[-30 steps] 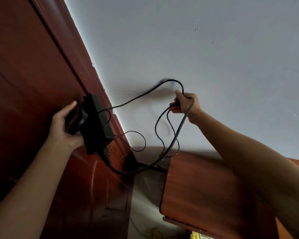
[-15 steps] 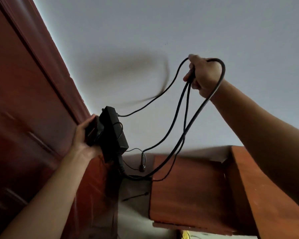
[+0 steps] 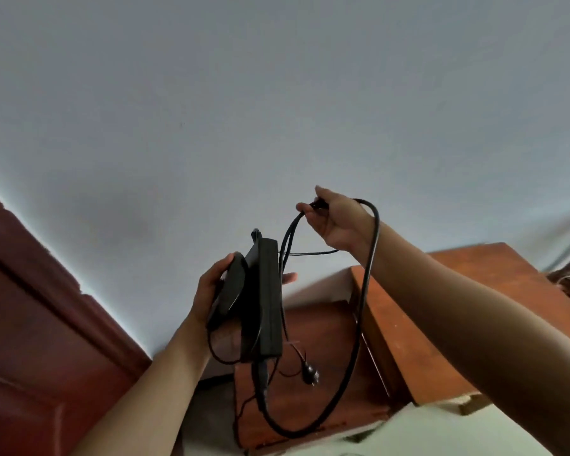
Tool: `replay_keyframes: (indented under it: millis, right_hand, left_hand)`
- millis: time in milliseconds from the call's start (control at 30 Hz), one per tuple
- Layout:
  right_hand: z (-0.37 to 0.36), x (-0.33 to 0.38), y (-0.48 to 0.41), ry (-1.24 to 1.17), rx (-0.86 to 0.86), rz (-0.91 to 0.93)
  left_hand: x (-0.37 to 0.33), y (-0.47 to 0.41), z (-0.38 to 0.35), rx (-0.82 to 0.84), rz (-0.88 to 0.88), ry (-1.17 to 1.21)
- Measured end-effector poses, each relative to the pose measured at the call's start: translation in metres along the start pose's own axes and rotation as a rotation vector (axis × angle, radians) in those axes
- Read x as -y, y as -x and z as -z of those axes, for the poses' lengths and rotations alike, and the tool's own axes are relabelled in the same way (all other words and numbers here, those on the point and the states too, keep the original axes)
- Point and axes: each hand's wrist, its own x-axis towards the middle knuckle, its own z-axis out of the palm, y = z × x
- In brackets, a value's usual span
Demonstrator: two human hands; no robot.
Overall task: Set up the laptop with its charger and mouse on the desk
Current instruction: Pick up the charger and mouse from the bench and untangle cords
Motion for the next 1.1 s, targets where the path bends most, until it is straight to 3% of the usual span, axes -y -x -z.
replay_keyframes:
  millis: [133, 233, 333, 400, 467, 533, 600, 700, 800, 1000, 1100]
  right_hand:
    - [0.04, -0.004, 0.001, -0.058, -0.021, 0.034]
    - [0.073, -0.01, 0.002, -0.05, 0.051, -0.008]
    - [0.119, -0.02, 0.01, 0.062, 0.17, -0.118]
    - [0.158, -0.037, 0.009, 0.163, 0.143, -0.166]
    - [0.198, -0.066, 0.004, 0.373, -0.002, -0.168]
    - [0.229, -0.101, 0.002, 0.821, -0.124, -0.172]
    - [0.234, -0.139, 0.009, 1.173, -0.019, -0.239]
    - [0.199, -0.187, 0.024, 1.331, 0.229, -0.289]
    - [0.149, -0.221, 0.023, 1.261, 0.301, -0.209]
    - [0.063, -0.245, 0.019, 0.868, 0.382, -0.13]
    - [0.036, -0.268, 0.013, 0.75, 0.336, -0.055]
  left_hand:
    - [0.021, -0.011, -0.007, -0.004, 0.049, -0.068]
    - [0.032, -0.018, -0.019, -0.107, 0.008, -0.158]
    - [0.045, -0.019, -0.039, -0.182, -0.068, -0.187]
    - [0.048, -0.016, -0.048, -0.256, -0.113, -0.223]
    - [0.043, -0.01, -0.055, -0.339, -0.176, -0.226]
    - [0.038, -0.002, -0.067, -0.375, -0.214, -0.201]
    - [0.032, 0.01, -0.083, -0.372, -0.237, -0.165]
    - [0.014, 0.027, -0.103, -0.385, -0.305, -0.162]
    - [-0.005, 0.043, -0.126, -0.408, -0.358, -0.186]
    - [-0.052, 0.079, -0.143, -0.395, -0.428, -0.207]
    - [-0.071, 0.096, -0.14, -0.393, -0.485, -0.222]
